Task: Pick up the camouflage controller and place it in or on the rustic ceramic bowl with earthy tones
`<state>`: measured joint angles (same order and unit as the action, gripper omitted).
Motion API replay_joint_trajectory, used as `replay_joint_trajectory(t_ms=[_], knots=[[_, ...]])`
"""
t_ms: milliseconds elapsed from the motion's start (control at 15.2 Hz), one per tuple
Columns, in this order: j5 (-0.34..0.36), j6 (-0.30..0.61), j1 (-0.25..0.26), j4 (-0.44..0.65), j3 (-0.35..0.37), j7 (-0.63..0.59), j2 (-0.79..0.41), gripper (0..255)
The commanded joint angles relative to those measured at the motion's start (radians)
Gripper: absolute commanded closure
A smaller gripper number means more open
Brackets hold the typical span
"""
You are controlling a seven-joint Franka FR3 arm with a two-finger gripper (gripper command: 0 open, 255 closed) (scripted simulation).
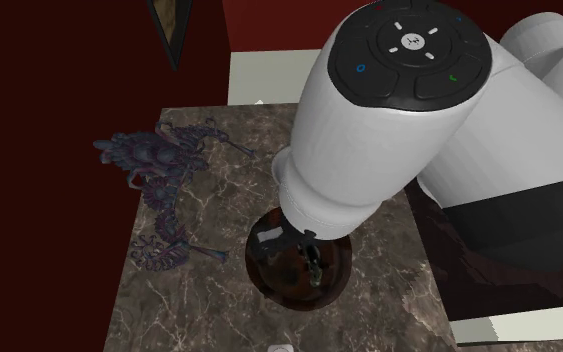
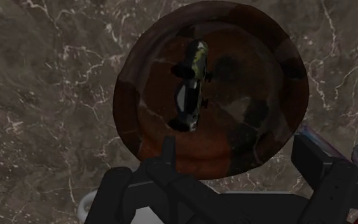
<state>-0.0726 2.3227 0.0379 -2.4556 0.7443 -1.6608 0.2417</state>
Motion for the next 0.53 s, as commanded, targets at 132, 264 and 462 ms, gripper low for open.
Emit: replay_joint_trajectory(t_ms=[132, 264, 462], knots=[[-0.035, -0.075, 0.018, 0.031, -0.022, 0.027, 0.053, 0], [-0.056, -0.142, 0.030, 0.063, -0.040, 0.045, 0.092, 0], [-0.055, -0.142, 0.031, 0.063, -0.041, 0.044, 0.092, 0]])
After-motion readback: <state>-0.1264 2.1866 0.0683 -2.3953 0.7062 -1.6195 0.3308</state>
